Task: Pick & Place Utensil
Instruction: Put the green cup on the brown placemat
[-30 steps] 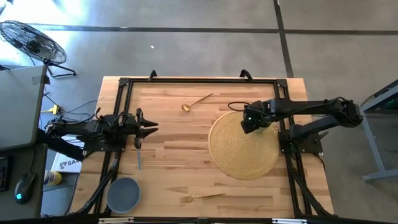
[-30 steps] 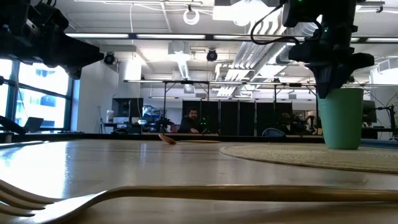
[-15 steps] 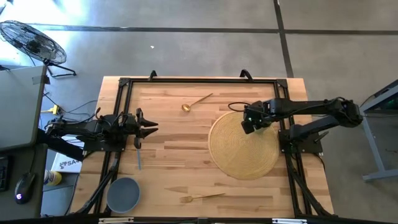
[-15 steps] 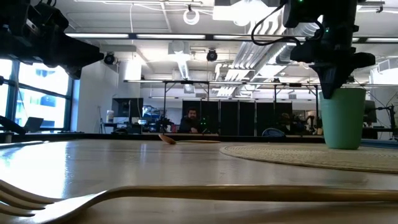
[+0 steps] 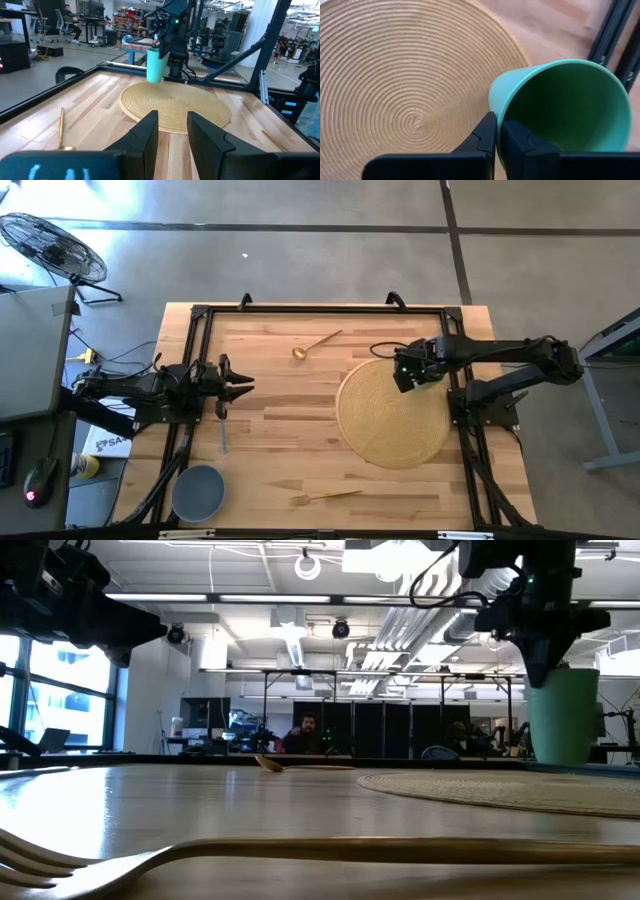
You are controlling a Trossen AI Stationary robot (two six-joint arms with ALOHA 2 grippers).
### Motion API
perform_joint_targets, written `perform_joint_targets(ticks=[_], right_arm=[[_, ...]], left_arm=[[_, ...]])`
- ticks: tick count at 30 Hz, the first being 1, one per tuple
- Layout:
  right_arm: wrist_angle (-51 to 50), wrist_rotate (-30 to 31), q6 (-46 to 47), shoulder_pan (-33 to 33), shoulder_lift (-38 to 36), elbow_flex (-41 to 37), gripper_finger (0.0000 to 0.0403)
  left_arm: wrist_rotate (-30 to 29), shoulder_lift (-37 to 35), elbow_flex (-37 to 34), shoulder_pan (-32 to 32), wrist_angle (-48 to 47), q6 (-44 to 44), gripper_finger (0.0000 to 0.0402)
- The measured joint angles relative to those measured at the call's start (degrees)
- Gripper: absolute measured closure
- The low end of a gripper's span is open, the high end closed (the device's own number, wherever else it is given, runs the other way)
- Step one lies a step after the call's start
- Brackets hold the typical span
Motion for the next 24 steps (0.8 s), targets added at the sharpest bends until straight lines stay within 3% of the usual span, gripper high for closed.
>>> perform_joint_targets(ticks=[24], right_arm=[[2.3,2.8,0.7,-0.4,0.0,-3.9,0.0385]], left_arm=[[0.0,0.0,0.0,0.0,0.0,0.0,0.0300]])
